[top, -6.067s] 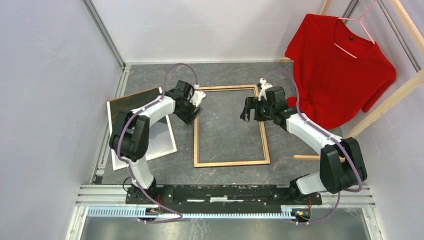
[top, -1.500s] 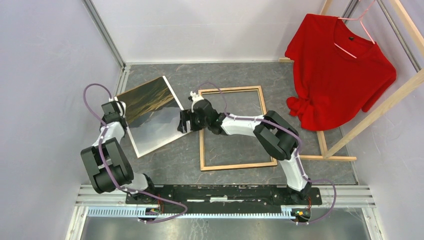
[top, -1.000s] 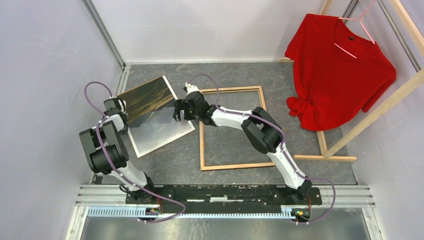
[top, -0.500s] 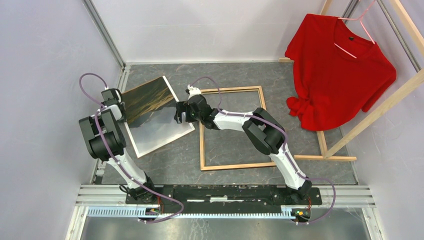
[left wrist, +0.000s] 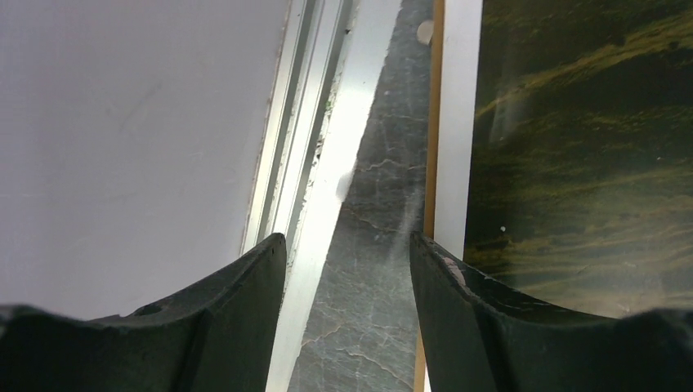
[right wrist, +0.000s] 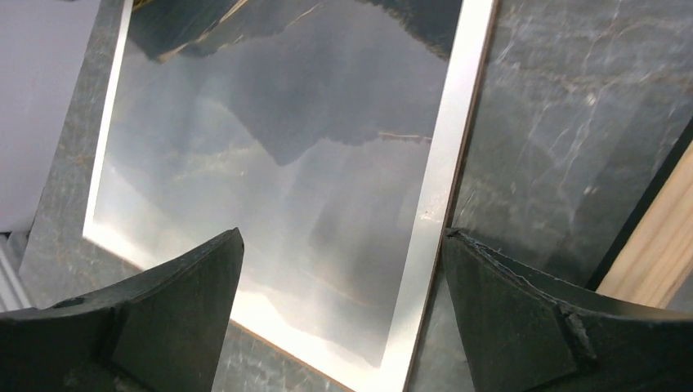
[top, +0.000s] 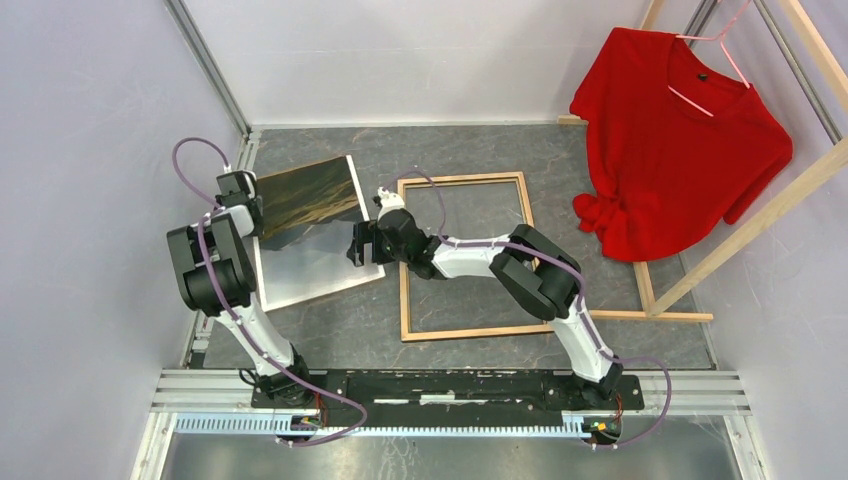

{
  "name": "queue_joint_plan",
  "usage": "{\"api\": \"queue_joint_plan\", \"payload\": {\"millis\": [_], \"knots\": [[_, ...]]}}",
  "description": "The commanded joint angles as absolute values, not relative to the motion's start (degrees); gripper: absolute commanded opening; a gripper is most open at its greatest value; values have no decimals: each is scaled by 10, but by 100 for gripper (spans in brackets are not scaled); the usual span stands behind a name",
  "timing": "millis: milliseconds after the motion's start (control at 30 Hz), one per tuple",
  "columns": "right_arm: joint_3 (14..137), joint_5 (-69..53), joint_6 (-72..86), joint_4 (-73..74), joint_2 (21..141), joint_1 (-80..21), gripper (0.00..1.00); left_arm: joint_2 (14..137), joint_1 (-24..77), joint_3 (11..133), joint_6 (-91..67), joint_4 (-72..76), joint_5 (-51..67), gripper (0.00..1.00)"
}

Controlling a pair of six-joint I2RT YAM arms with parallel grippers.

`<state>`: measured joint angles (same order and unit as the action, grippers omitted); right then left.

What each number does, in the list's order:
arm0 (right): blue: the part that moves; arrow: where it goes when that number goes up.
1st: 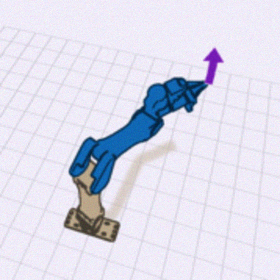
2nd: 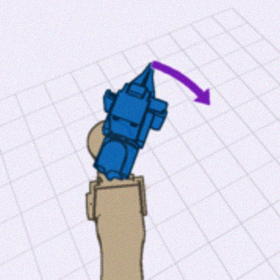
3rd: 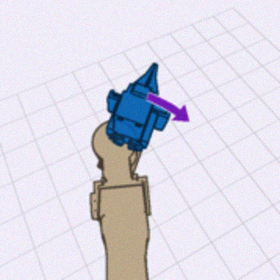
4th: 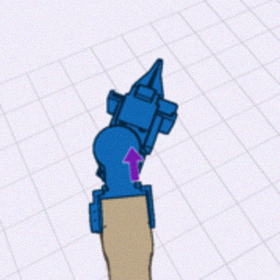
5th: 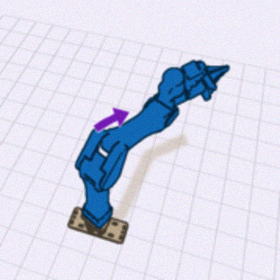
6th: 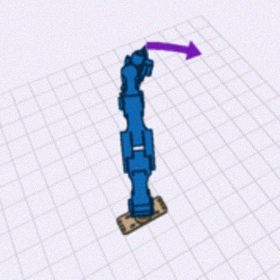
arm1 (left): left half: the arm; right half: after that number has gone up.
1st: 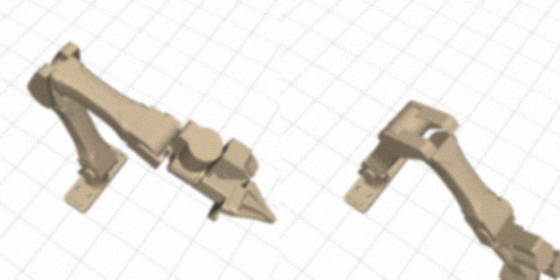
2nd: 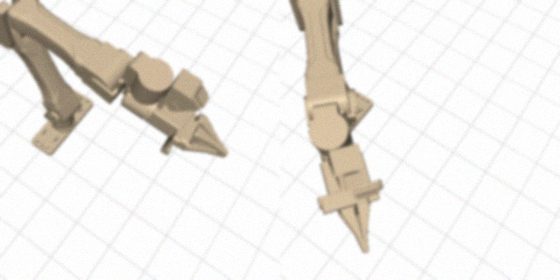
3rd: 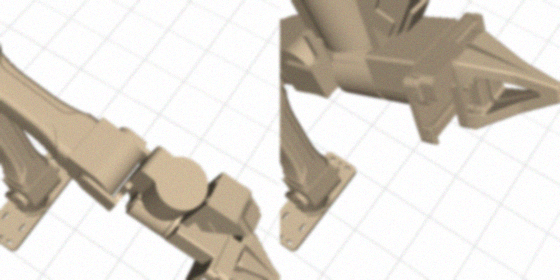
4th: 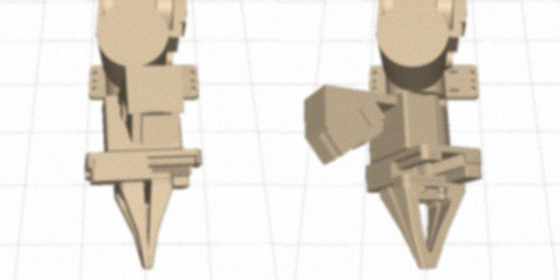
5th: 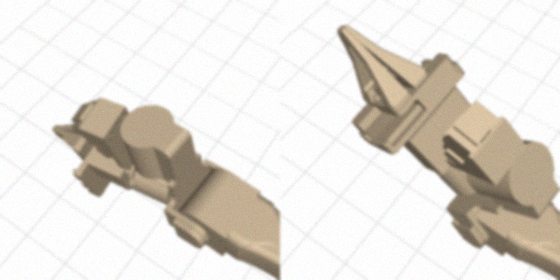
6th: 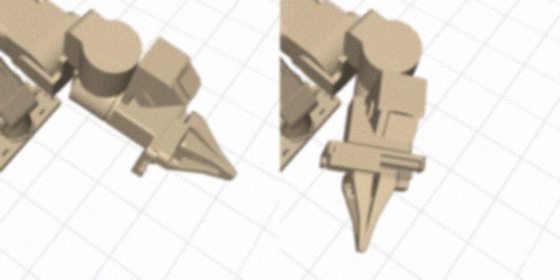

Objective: Put the photo into the frame
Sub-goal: Adjust the photo frame item at the center of the board.

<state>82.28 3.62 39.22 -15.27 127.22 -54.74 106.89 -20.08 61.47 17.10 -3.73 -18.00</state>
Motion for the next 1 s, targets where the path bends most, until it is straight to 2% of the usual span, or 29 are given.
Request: {"api": "queue_joint_plan", "payload": {"millis": [0, 600, 767, 967], "knots": [[750, -29, 448, -87, 1294, -589, 98, 1090, -158, 581, 166, -91, -95, 65], [627, -135, 495, -113, 1177, -619, 96, 1033, -153, 536, 226, -110, -82, 64], [682, -61, 447, 37, 1169, -596, 98, 1023, -158, 525, 239, -93, -100, 63], [730, 21, 445, 52, 1171, -550, 98, 1012, -178, 576, 244, -139, -93, 64]]}}
